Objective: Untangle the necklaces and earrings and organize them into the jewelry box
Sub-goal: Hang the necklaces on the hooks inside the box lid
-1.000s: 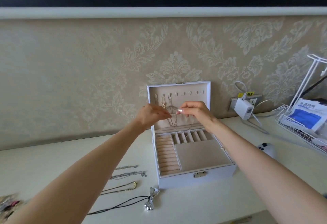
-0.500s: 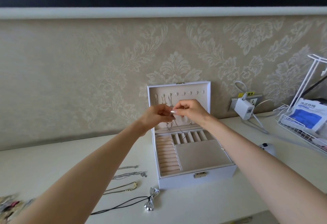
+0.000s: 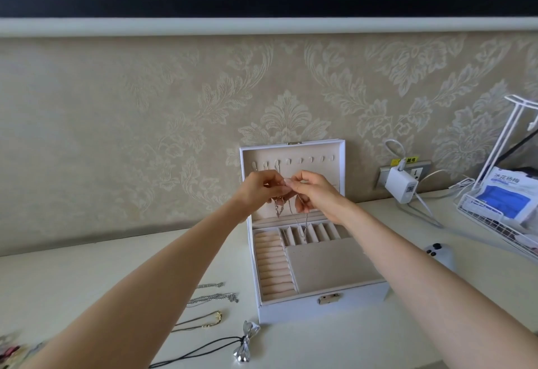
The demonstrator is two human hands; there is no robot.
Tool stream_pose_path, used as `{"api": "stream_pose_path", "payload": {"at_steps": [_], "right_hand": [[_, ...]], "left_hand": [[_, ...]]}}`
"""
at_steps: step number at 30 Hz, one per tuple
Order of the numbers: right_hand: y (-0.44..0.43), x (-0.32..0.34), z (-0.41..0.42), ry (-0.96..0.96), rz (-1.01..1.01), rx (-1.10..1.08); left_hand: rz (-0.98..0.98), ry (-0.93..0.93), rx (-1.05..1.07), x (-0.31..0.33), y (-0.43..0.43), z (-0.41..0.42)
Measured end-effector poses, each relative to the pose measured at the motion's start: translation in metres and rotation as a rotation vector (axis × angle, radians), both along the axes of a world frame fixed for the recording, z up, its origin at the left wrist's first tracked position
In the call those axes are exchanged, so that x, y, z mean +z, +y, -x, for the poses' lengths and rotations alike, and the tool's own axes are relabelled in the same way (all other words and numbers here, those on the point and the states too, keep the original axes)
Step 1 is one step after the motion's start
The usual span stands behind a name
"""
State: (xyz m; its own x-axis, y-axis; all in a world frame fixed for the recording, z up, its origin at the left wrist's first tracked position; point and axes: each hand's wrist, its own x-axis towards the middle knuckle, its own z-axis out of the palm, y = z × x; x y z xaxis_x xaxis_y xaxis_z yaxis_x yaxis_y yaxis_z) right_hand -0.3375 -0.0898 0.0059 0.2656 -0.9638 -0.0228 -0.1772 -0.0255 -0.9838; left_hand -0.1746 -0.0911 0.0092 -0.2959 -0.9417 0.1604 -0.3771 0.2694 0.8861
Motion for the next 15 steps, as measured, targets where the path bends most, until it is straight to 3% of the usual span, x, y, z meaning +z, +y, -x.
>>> {"api": "stream_pose_path", "payload": {"at_steps": [7,15], "right_hand": [[-0.013,0.000,0.010,0.010,0.071,-0.116],[-0.004,-0.010,0.002,-0.031,0.247,-0.174]], "left_hand": [[-0.046,0.039,0.020,-0.005,-0.014,0.009],[-0.385,0.444,0.053,-0.002,-0.021,0.014]]}}
